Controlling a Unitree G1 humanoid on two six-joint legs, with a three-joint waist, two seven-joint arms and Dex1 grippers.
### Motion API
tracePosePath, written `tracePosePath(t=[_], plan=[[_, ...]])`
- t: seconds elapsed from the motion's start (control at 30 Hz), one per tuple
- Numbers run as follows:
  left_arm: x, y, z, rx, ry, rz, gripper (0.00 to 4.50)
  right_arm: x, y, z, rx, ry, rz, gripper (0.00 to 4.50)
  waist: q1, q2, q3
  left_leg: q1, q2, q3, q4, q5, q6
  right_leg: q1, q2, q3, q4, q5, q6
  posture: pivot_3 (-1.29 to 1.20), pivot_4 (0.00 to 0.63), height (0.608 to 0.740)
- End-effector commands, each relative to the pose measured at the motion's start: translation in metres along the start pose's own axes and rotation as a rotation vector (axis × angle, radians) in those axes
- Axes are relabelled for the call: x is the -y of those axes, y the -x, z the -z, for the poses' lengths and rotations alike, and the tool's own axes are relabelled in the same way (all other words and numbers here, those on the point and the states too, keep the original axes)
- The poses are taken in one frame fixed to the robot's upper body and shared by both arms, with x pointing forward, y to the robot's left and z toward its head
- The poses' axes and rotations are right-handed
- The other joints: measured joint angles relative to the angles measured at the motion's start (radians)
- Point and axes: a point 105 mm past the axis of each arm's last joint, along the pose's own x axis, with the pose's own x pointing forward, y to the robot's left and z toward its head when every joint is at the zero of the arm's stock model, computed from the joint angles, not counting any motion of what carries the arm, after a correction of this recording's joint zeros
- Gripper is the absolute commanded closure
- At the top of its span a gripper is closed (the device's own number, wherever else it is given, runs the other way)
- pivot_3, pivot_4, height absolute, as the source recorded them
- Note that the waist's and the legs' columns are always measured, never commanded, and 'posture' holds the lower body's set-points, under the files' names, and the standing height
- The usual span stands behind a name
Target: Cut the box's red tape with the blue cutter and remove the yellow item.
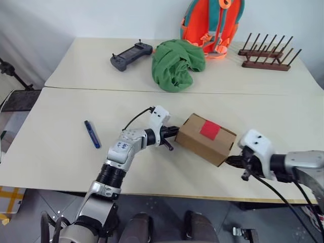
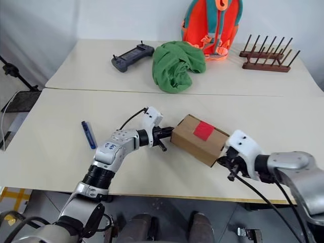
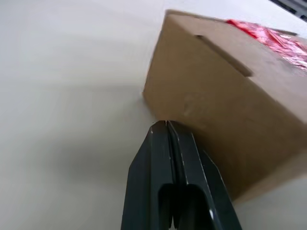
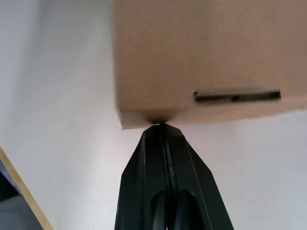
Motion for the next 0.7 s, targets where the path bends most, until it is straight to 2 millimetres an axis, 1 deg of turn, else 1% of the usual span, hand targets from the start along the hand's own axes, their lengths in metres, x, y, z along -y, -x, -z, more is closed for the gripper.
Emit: tracePosePath(t=[0.03,0.1,0.2,0.23,0.3,0.33,0.4,0.47,0.53,0.6,0.63,0.67,0.7], plan=[[-0.004,0.023,-0.019,0.056,-0.051,-0.004,4.47,0.012,0.022,0.005,0.014,0.003,0.075,4.5,-0.004,0.0,0.0,0.0,0.0,0.0,0.0,0.0,0.0,0.0,0.0,0.0,0.0,0.0,0.0,0.0,0.15,0.74],[0.0,0.033,-0.015,0.042,-0.069,0.018,4.47,0.018,0.029,0.012,0.015,-0.02,0.113,4.5,-0.01,0.0,0.0,0.001,0.0,0.001,0.0,0.0,0.0,0.0,0.0,0.001,0.0,0.0,0.0,0.0,0.15,0.74],[0.002,0.047,-0.01,0.03,-0.11,0.022,4.47,0.032,0.039,0.009,0.046,0.007,0.172,4.5,-0.011,0.0,0.0,0.003,0.0,0.001,0.0,0.0,0.001,0.001,0.0,0.003,0.001,0.0,0.0,0.0,0.15,0.74],[0.004,0.052,-0.006,0.016,-0.114,0.035,4.47,0.04,0.043,0.005,0.065,0.025,0.207,4.5,-0.014,0.0,0.0,0.003,0.0,0.001,0.0,0.0,0.001,0.001,0.0,0.003,0.001,0.0,0.0,0.0,0.15,0.74],[-0.003,0.066,0.002,-0.035,-0.121,-0.002,4.1,0.054,0.049,-0.019,0.187,0.014,0.232,4.15,-0.023,0.0,0.0,0.004,0.001,0.001,0.0,0.0,0.001,0.001,0.0,0.004,0.002,0.001,0.0,0.0,0.15,0.74],[-0.007,0.072,0.006,-0.068,-0.113,-0.017,3.92,0.055,0.05,-0.032,0.246,0.012,0.21,3.97,-0.029,0.0,0.0,0.004,0.001,0.001,0.001,0.0,0.001,0.0,0.0,0.005,0.002,0.001,-0.001,0.0,0.15,0.74],[-0.006,0.082,0.01,-0.105,-0.108,0.0,3.33,0.056,0.05,-0.05,0.321,0.032,0.173,3.34,-0.033,0.0,0.0,0.004,0.002,-0.001,0.001,0.0,0.001,0.0,0.0,0.006,0.002,0.003,-0.001,0.0,0.15,0.74],[-0.006,0.091,0.001,-0.07,-0.074,-0.003,2.71,0.059,0.045,-0.063,0.36,0.047,0.152,2.64,-0.035,0.0,0.0,0.004,0.005,-0.002,0.001,0.0,0.001,0.0,0.002,0.006,0.001,0.003,-0.002,0.0,0.15,0.74],[-0.008,0.101,-0.01,-0.018,-0.058,-0.03,2.12,0.056,0.038,-0.072,0.381,0.061,0.104,1.98,-0.032,0.0,0.0,0.003,0.008,-0.002,0.001,-0.001,0.001,0.0,0.001,0.006,0.001,0.003,-0.001,0.0,0.15,0.74],[-0.011,0.111,-0.019,0.031,-0.053,-0.073,1.57,0.052,0.033,-0.076,0.392,0.073,0.057,1.37,-0.032,0.0,0.0,0.003,0.008,-0.002,0.001,-0.001,0.002,-0.001,0.001,0.006,0.0,0.003,-0.001,0.0,0.15,0.74],[-0.014,0.117,-0.026,0.072,-0.065,-0.111,1.19,0.05,0.03,-0.079,0.399,0.081,0.033,0.98,-0.033,0.0,0.0,0.003,0.008,-0.002,0.001,-0.001,0.002,-0.001,0.001,0.006,0.0,0.003,-0.001,0.0,0.15,0.74],[-0.021,0.128,-0.034,0.134,-0.077,-0.189,0.95,0.049,0.024,-0.082,0.414,0.093,-0.002,0.7,-0.034,0.0,0.0,0.002,0.008,-0.002,0.001,-0.002,0.002,-0.001,0.001,0.006,-0.001,0.003,0.0,0.0,0.15,0.74],[-0.026,0.136,-0.039,0.177,-0.084,-0.244,0.62,0.048,0.02,-0.084,0.423,0.102,-0.026,0.34,-0.035,0.0,0.0,0.002,0.008,-0.001,0.001,-0.002,0.001,-0.001,0.001,0.005,-0.001,0.004,0.0,0.0,0.15,0.74]])
